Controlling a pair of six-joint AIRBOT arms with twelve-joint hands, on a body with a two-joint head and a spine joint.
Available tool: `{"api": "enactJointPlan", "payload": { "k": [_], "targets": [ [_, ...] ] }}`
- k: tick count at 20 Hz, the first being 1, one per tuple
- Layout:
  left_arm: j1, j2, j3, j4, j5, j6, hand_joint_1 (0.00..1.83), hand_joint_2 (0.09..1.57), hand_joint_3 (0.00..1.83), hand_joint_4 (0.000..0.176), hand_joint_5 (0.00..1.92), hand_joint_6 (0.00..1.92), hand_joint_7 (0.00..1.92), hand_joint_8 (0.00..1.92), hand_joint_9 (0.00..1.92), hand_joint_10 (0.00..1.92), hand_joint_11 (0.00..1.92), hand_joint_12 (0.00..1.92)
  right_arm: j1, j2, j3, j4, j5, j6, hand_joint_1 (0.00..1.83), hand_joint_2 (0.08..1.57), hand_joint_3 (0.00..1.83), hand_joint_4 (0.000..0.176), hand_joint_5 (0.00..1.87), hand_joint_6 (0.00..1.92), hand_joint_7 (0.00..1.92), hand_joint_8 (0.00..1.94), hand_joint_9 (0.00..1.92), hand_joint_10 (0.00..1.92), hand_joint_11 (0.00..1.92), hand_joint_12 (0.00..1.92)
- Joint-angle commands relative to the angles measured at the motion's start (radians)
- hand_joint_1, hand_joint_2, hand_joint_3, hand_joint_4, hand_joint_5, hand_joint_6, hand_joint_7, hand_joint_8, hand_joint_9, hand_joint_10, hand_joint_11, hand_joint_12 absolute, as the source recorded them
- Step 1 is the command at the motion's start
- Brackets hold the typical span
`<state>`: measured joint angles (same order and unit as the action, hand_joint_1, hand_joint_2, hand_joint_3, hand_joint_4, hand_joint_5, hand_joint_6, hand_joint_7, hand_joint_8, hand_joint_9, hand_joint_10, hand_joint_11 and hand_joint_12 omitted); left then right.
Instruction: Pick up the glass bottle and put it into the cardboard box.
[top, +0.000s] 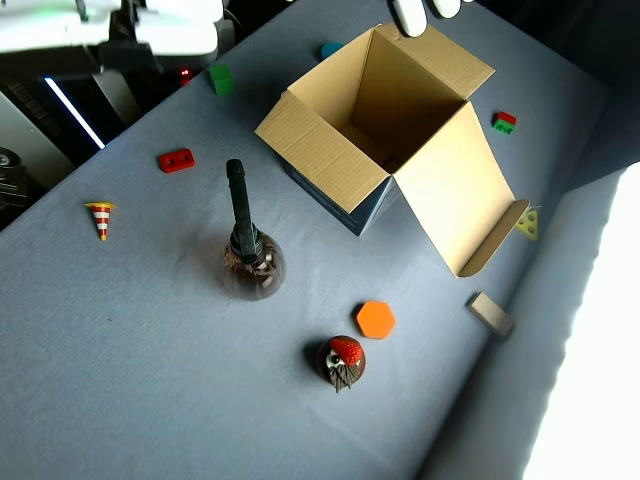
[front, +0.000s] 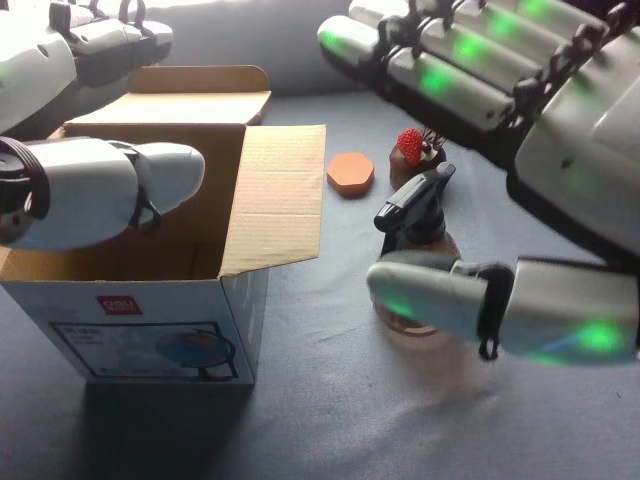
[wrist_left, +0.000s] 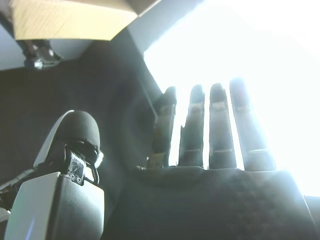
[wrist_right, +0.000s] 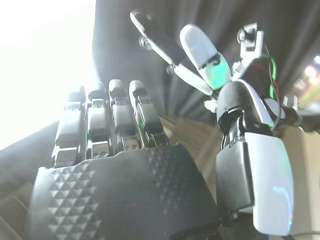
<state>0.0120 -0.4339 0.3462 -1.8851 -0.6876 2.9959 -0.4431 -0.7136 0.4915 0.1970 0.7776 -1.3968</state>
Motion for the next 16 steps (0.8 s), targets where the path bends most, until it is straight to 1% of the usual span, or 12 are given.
{"api": "enactJointPlan", "payload": {
  "k": [1,2,4,5,6,7,9,11,12,13,15,16],
  "targets": [
    [-0.026,0.009,-0.018,0.050,-0.060,0.002,0.00,1.23,0.00,0.061,0.13,0.01,0.09,0.00,0.08,0.01,0.00,0.37,-0.001,0.004,0.022,-0.052,0.125,0.054,0.04,1.14,0.09,0.000,0.00,0.00,0.00,0.00,0.00,0.00,0.00,0.00],
    [-0.037,0.017,-0.036,0.043,-0.087,0.002,0.00,1.23,0.00,0.061,0.13,0.01,0.09,0.00,0.08,0.01,0.00,0.37,-0.016,0.003,0.053,-0.110,0.132,0.140,0.04,1.14,0.09,0.000,0.00,0.00,0.00,0.00,0.00,0.00,0.00,0.00],
    [-0.052,0.037,-0.072,0.032,-0.121,0.002,0.00,1.23,0.00,0.061,0.12,0.00,0.09,0.00,0.08,0.00,0.00,0.37,-0.059,0.001,0.123,-0.243,0.174,0.328,0.11,1.12,0.07,0.000,0.00,0.00,0.00,0.00,0.00,0.00,0.00,0.00],
    [-0.066,0.054,-0.094,0.019,-0.147,0.002,0.00,1.23,0.00,0.061,0.12,0.00,0.09,0.00,0.08,0.00,0.00,0.38,-0.083,-0.004,0.164,-0.309,0.197,0.413,0.24,1.07,0.05,0.000,0.00,0.00,0.00,0.00,0.00,0.00,0.00,0.00],
    [-0.078,0.064,-0.109,0.010,-0.172,0.002,0.00,1.23,0.00,0.062,0.12,0.00,0.09,0.00,0.08,0.00,0.00,0.38,-0.097,-0.009,0.194,-0.353,0.218,0.468,0.39,1.03,0.03,0.000,0.00,0.00,0.00,0.00,0.00,0.00,0.00,0.00],
    [-0.100,0.077,-0.132,0.006,-0.228,0.002,0.00,1.23,0.00,0.062,0.12,0.00,0.08,0.00,0.08,0.00,0.00,0.38,-0.120,-0.016,0.234,-0.397,0.256,0.529,0.57,1.00,0.01,0.000,0.00,0.00,0.00,0.00,0.00,0.00,0.00,0.00],
    [-0.133,0.096,-0.170,-0.001,-0.308,0.002,0.00,1.23,0.00,0.062,0.12,0.00,0.08,0.00,0.08,0.00,0.00,0.38,-0.158,-0.028,0.305,-0.477,0.333,0.626,0.90,1.00,0.01,0.000,0.00,0.00,0.00,0.00,0.00,0.00,0.00,0.00],
    [-0.149,0.088,-0.198,-0.018,-0.335,0.002,0.00,1.23,0.00,0.063,0.11,0.00,0.08,0.00,0.08,0.00,0.00,0.38,-0.198,-0.037,0.388,-0.572,0.456,0.746,1.14,0.99,0.01,0.000,0.00,0.00,0.00,0.00,0.00,0.00,0.00,0.00],
    [-0.164,0.083,-0.213,-0.023,-0.355,0.002,0.00,1.23,0.00,0.062,0.11,0.00,0.08,0.00,0.08,0.00,0.00,0.38,-0.202,-0.038,0.419,-0.593,0.475,0.786,1.24,0.98,0.00,0.000,0.00,0.00,0.00,0.00,0.00,0.00,0.00,0.00],
    [-0.183,0.085,-0.233,-0.031,-0.378,0.002,0.00,1.23,0.00,0.061,0.11,0.00,0.08,0.00,0.07,0.00,0.00,0.38,-0.199,-0.040,0.446,-0.605,0.483,0.820,1.29,0.97,0.00,0.000,0.00,0.00,0.00,0.00,0.00,0.00,0.00,0.00],
    [-0.195,0.097,-0.255,-0.037,-0.384,0.002,0.00,1.23,0.00,0.060,0.11,0.00,0.07,0.00,0.07,0.00,0.00,0.38,-0.179,-0.042,0.488,-0.645,0.483,0.878,1.29,0.96,0.00,0.000,0.00,0.00,0.00,0.00,0.00,0.00,0.00,0.00],
    [-0.188,0.100,-0.269,-0.038,-0.385,0.002,0.00,1.23,0.00,0.060,0.12,0.00,0.07,0.00,0.07,0.00,0.00,0.41,-0.148,-0.043,0.527,-0.695,0.472,0.966,1.29,0.96,0.00,0.000,0.00,0.00,0.00,0.00,0.00,0.00,0.00,0.00]
  ]
}}
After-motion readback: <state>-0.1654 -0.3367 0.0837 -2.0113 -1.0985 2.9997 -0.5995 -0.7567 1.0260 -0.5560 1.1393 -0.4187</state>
